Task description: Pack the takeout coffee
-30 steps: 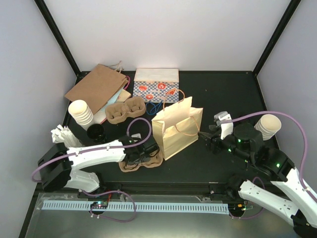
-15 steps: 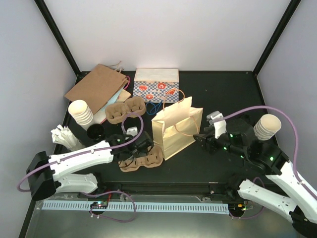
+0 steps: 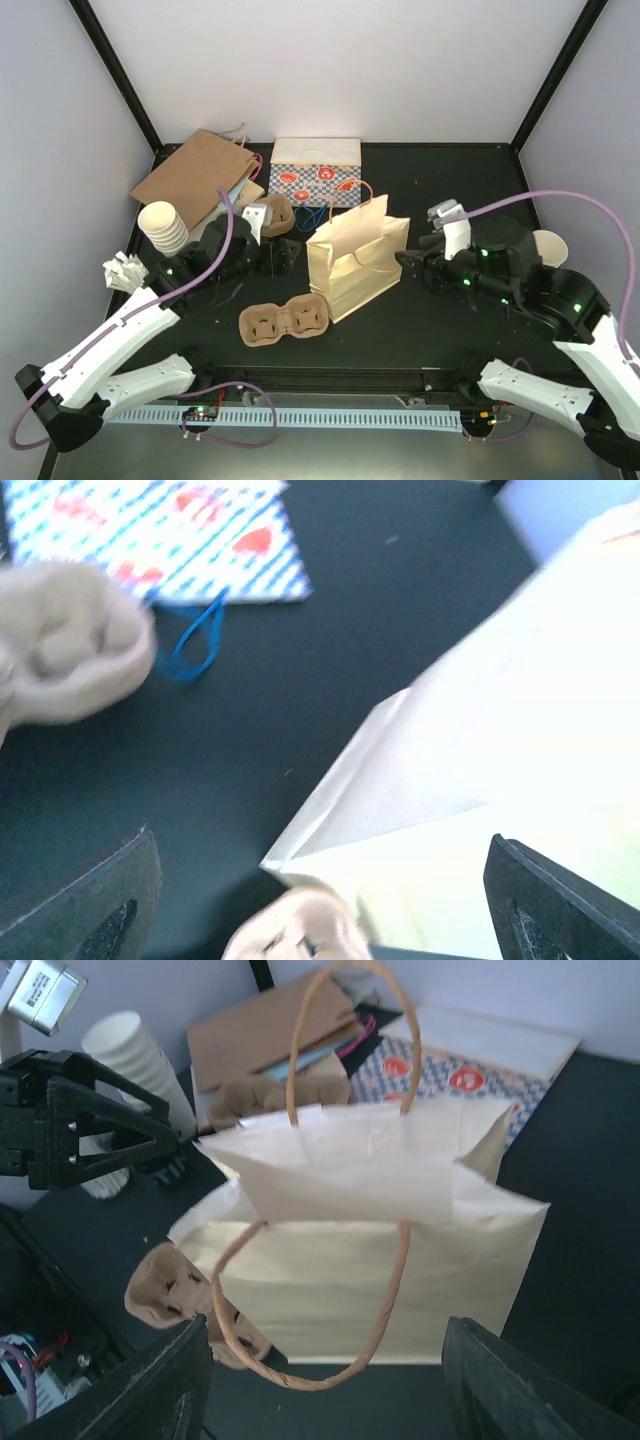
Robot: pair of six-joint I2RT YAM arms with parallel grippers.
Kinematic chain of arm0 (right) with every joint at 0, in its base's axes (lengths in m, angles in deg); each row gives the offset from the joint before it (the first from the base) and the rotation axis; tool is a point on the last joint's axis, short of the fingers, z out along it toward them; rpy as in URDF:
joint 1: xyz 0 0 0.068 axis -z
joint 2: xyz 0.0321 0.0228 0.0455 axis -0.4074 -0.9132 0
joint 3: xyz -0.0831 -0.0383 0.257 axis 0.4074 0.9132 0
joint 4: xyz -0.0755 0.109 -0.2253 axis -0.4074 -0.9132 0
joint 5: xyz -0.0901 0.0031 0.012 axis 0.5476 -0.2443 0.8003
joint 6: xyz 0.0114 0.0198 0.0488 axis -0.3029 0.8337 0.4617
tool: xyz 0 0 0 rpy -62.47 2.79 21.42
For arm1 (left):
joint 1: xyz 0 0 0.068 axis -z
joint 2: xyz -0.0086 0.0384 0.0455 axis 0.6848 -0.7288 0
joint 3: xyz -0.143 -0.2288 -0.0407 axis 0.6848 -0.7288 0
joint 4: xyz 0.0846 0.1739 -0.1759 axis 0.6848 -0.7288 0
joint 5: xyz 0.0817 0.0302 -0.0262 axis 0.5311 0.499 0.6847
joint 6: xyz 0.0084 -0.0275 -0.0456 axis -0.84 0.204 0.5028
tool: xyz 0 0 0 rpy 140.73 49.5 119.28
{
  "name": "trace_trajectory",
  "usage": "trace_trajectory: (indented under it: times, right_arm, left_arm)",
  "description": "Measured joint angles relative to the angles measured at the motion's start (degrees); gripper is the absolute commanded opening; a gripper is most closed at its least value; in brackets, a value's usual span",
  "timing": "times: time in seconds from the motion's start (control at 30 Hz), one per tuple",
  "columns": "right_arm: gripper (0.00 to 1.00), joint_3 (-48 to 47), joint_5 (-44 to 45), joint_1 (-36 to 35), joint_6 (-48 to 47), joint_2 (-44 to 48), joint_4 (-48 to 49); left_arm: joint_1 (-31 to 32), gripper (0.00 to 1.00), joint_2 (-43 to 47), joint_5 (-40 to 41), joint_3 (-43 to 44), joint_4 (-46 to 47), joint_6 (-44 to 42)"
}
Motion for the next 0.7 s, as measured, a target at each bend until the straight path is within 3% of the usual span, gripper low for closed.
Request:
trace_trajectory:
  times: [0.23, 0.4, 0.7]
  right_arm:
    - [0.66, -5.7, 2.8, 0.0, -1.6, 0.3, -1.9]
    - [0.66, -6.0, 3.1, 0.0, -2.2, 0.2, -2.9]
    - [0.66, -4.4, 1.6, 0.0, -2.2, 0.8, -2.3]
  left_arm:
    - [-0.2, 0.90, -9.2, -8.0, 14.5, 4.3, -13.2]
    - [-0.2, 0.85, -16.9, -9.4, 19.6, 3.8, -19.2]
    - [-0.2, 0.64, -26.7, -9.4, 25.2, 0.9, -23.1]
